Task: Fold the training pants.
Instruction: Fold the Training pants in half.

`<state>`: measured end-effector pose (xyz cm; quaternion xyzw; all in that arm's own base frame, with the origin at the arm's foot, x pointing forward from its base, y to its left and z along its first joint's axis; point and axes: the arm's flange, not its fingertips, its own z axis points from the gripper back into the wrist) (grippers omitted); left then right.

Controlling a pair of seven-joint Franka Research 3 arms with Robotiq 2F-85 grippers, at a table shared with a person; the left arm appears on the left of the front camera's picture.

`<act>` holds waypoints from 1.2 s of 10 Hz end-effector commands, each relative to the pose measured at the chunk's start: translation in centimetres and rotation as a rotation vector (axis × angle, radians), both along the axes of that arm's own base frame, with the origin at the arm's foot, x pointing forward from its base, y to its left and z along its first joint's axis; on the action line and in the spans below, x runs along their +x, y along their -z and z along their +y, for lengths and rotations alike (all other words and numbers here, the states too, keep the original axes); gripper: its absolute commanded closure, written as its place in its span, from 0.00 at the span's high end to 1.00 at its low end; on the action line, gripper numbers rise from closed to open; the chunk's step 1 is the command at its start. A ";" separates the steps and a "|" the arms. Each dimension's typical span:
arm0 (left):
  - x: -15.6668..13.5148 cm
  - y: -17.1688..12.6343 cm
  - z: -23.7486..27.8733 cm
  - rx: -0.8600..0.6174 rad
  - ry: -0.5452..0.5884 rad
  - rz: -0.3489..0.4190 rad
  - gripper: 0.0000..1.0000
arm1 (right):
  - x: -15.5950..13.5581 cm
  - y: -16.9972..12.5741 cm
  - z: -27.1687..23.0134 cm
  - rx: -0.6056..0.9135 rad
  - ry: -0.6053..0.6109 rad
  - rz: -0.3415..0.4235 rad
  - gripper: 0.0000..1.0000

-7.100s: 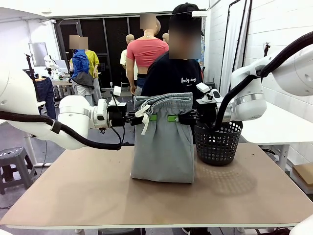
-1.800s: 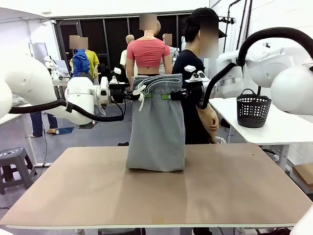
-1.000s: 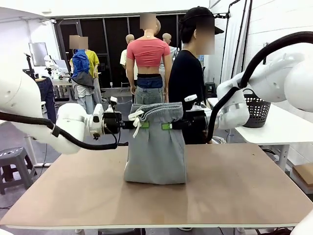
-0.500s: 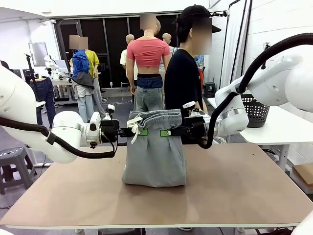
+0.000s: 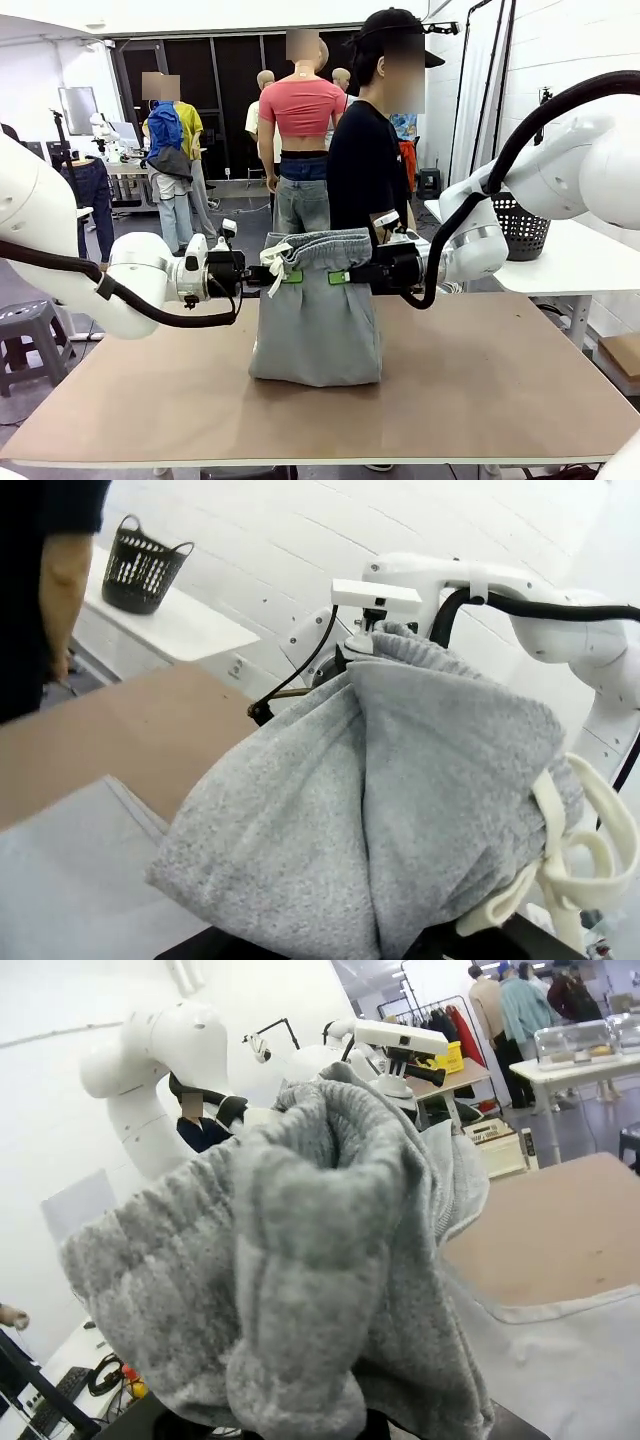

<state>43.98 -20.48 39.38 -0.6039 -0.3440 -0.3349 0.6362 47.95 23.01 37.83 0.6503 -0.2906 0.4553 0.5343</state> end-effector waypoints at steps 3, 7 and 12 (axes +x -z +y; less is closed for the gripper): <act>1.3 3.4 2.8 -0.005 -0.080 0.305 0.00 | 0.9 5.8 0.2 -0.010 0.024 0.270 0.00; 6.9 8.2 3.3 -0.008 -0.119 0.545 0.00 | 4.9 8.3 0.2 -0.073 0.081 0.402 0.00; 5.4 6.7 3.1 0.016 -0.179 0.369 0.00 | 6.0 9.0 1.1 -0.121 0.112 0.438 0.00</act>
